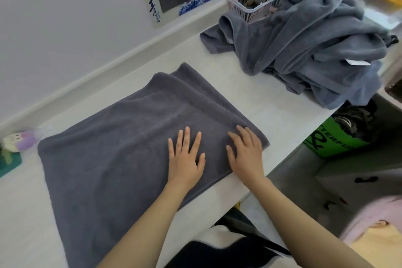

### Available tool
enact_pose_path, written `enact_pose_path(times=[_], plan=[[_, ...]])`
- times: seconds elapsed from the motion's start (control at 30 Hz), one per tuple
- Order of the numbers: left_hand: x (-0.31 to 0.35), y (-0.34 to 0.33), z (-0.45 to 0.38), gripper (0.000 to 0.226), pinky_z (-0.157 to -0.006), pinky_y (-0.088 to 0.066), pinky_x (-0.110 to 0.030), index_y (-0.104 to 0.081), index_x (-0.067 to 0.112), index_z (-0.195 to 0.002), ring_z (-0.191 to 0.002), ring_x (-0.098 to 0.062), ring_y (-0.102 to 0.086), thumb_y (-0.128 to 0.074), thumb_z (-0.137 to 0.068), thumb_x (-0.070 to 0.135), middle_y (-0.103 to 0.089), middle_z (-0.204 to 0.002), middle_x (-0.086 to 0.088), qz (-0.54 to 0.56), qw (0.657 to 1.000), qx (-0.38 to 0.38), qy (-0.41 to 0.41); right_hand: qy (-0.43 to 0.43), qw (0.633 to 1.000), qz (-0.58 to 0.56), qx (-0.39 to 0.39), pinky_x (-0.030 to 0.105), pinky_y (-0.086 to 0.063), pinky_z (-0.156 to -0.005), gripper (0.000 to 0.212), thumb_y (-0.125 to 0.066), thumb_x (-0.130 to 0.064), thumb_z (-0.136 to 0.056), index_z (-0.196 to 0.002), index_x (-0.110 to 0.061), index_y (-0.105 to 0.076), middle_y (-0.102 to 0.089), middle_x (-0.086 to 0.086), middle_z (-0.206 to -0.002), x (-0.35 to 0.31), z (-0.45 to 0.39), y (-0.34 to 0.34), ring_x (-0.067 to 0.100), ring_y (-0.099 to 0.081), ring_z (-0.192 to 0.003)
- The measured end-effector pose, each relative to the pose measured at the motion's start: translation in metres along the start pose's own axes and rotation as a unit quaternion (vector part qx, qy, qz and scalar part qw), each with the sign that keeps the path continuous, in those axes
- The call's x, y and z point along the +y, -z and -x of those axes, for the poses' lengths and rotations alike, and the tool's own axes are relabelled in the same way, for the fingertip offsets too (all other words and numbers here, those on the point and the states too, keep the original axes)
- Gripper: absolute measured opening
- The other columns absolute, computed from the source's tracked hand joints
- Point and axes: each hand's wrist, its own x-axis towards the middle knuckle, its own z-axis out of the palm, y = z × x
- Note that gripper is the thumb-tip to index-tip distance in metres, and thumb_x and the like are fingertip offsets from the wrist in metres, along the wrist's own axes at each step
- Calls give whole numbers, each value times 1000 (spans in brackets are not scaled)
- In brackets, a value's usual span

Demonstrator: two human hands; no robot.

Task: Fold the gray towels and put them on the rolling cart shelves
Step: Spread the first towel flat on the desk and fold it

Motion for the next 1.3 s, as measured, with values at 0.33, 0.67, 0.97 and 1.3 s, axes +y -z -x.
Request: enact_pose_path(times=[0.33, 0.67, 0.97, 1.3], plan=[[14, 17, -36, 42, -92, -38, -47, -65, 12, -104, -101, -31, -57, -43, -83, 41, -60, -107, -9, 74, 989, 120, 46, -36, 994, 87, -60, 31, 20, -114, 71, 0, -51, -90, -151, -17, -10, -3, 3, -159, 31, -36, 5, 14, 12, -143], [-5, 85, -227, 39, -105, -27, -39, -49, 9, -134, -129, -26, -39, -36, -101, 26, -42, -144, -6, 23, 991, 65, 111, 19, 989, 109, -96, 38, -4, -116, 61, -26, -46, -96, -148, -14, -27, -29, 6, -153, 27, -78, -14, 23, -25, -142], [-43, 86, -267, 34, -95, -31, -39, -57, 15, -109, -107, -28, -54, -55, -90, 43, -61, -112, -7, 29, 978, -50, 199, 21, 989, 115, -85, 42, -11, -114, 60, -29, -45, -95, -147, -15, -30, -28, 4, -153, 29, -80, -16, 20, -20, -142], [-28, 116, -336, 34, -79, -48, -28, -65, 15, -97, -89, -16, -61, -82, -70, 26, -66, -98, -2, 413, 886, 25, 209, -29, 993, 74, -90, 35, -15, -113, 67, -17, -54, -95, -144, -11, -34, -37, 9, -149, 30, -80, -8, 20, -28, -136]])
